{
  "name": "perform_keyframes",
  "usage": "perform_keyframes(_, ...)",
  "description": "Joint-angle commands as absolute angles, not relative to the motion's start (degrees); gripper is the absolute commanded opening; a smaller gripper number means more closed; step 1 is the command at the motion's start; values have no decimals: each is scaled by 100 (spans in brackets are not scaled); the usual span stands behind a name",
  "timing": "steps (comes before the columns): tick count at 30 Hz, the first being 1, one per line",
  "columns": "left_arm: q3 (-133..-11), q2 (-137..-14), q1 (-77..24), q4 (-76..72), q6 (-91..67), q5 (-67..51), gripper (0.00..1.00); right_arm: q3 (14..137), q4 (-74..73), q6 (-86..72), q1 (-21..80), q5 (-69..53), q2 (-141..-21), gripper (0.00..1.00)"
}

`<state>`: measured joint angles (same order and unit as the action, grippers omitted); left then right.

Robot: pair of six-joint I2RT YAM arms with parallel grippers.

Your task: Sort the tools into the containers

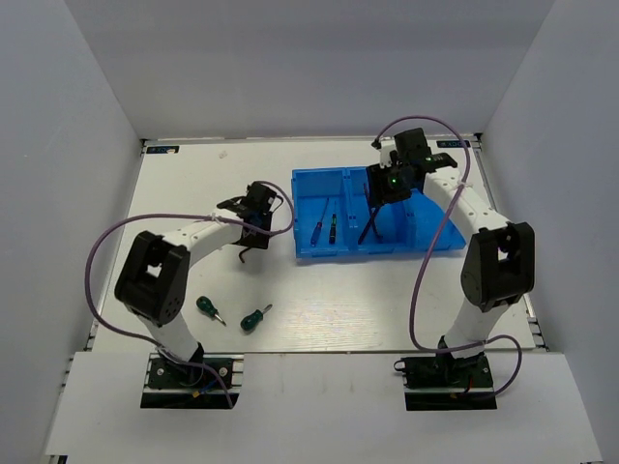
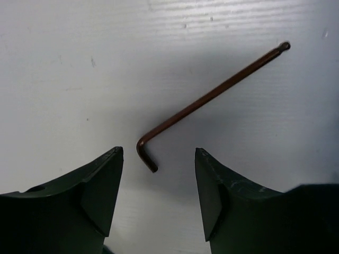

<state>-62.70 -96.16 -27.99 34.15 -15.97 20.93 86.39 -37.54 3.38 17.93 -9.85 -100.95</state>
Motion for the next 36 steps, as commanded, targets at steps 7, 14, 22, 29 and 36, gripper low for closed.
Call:
perform_keyframes(7,-7206,-10581,-2453,2979,-615,1600,58,8271,-3542,334,1459,-1995,-9308,56)
perform_keyframes(14,-7146,-10872,-2399,2857,-352,906,56,8068,-3516,158,1152,-2074,-9176,56)
perform_keyframes(22,-7022,-10697,-2347,2804,-413,694,56,8016,-3507,149,1011,-2188,-9185,56)
perform_keyframes(29,-7251,-10074,-2294,2936,-554,642,56,7823,-3542,211,967,-2320,-9106,56)
perform_keyframes(36,-6944,-9817,-2294,2936,-361,168,54,7708,-3542,237,967,-2443,-9035,56)
